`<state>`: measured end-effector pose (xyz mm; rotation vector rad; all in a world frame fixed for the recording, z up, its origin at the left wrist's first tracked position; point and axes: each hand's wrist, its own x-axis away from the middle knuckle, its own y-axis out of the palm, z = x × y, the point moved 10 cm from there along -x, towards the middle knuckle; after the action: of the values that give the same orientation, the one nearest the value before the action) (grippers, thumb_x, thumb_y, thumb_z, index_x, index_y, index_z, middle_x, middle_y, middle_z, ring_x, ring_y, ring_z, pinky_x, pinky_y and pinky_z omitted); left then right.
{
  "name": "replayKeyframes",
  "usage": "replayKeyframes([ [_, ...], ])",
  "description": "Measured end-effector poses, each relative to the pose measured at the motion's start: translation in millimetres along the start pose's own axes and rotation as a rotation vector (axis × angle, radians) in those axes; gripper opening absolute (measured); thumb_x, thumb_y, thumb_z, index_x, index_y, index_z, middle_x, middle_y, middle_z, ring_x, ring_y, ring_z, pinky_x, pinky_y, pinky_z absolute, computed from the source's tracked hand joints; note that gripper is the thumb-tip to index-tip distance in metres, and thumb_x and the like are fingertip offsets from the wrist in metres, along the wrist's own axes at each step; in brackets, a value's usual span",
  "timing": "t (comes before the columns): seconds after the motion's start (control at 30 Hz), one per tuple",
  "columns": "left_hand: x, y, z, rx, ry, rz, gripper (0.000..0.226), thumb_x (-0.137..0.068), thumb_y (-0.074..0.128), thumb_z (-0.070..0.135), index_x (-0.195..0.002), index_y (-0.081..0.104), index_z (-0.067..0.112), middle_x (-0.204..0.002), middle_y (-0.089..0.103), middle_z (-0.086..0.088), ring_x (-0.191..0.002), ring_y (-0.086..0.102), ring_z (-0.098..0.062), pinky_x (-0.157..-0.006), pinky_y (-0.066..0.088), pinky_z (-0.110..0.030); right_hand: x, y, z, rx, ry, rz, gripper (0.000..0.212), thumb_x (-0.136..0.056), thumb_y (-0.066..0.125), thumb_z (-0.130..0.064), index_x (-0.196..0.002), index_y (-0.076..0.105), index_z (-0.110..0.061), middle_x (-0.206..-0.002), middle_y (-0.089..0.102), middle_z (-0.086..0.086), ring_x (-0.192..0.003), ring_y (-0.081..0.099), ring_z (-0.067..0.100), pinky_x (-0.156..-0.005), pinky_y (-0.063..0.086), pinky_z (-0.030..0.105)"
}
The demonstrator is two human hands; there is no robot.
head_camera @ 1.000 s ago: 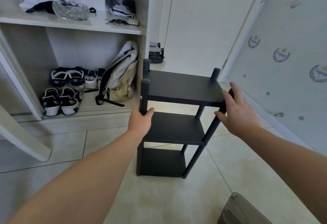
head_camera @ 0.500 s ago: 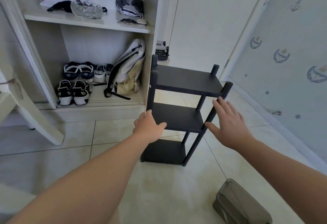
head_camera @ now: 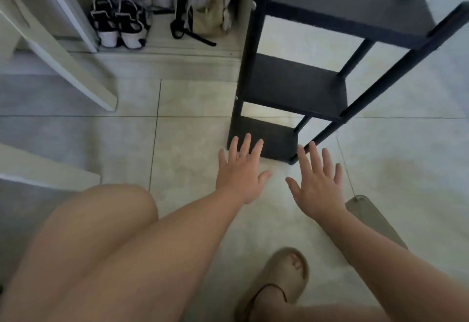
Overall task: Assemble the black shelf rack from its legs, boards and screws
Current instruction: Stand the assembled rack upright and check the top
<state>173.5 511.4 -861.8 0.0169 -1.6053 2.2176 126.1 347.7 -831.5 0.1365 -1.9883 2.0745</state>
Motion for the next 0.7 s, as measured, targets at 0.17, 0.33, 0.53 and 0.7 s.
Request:
replayKeyframes([
  [0.17,0,50,-34,-0.036,-0.072,-0.194,0.077,-0.098,0.023,0.066,-0.156,-0.015,0.033,-0.166,-0.021,-0.001,-0.152,-0.021,-0.03,-0.12,-0.006,-0.055,-9,59,-2,0.067,-0.055,-0.27,0.08,-0.1,0.02,-0.063,-0.155,-0.028,-0.029,-0.165,-0.03,0.003,-0.153,-0.021,0.035,-0.123,-0.001,0.059],
  [0.33,53,1,-17,-0.004,-0.108,-0.331,0.077,-0.098,0.025,0.066,-0.156,-0.016,0.034,-0.166,-0.02,0.001,-0.152,-0.019,-0.028,-0.12,-0.006,-0.053,44,10,-15,0.039,-0.112,-0.439,0.08,-0.102,0.023,-0.061,-0.155,-0.029,-0.029,-0.165,-0.03,0.002,-0.154,-0.02,0.036,-0.123,0.001,0.06],
  [0.53,119,-150,21,-0.078,-0.106,-0.366,0.077,-0.099,0.024,0.065,-0.157,-0.015,0.033,-0.166,-0.02,0.001,-0.152,-0.019,-0.028,-0.121,-0.006,-0.052,107,-140,-28,-0.046,-0.156,-0.483,0.08,-0.103,0.03,-0.058,-0.158,-0.02,-0.028,-0.167,-0.025,0.0,-0.155,-0.017,0.034,-0.124,0.002,0.058],
  [0.7,144,-271,63,-0.136,-0.07,-0.327,0.076,-0.099,0.024,0.065,-0.158,-0.012,0.032,-0.167,-0.017,0.001,-0.153,-0.017,-0.028,-0.121,-0.003,-0.052,135,-267,-16,-0.071,-0.175,-0.424,0.078,-0.103,0.025,-0.059,-0.158,-0.021,-0.027,-0.167,-0.026,0.001,-0.154,-0.018,0.034,-0.124,0.002,0.058],
])
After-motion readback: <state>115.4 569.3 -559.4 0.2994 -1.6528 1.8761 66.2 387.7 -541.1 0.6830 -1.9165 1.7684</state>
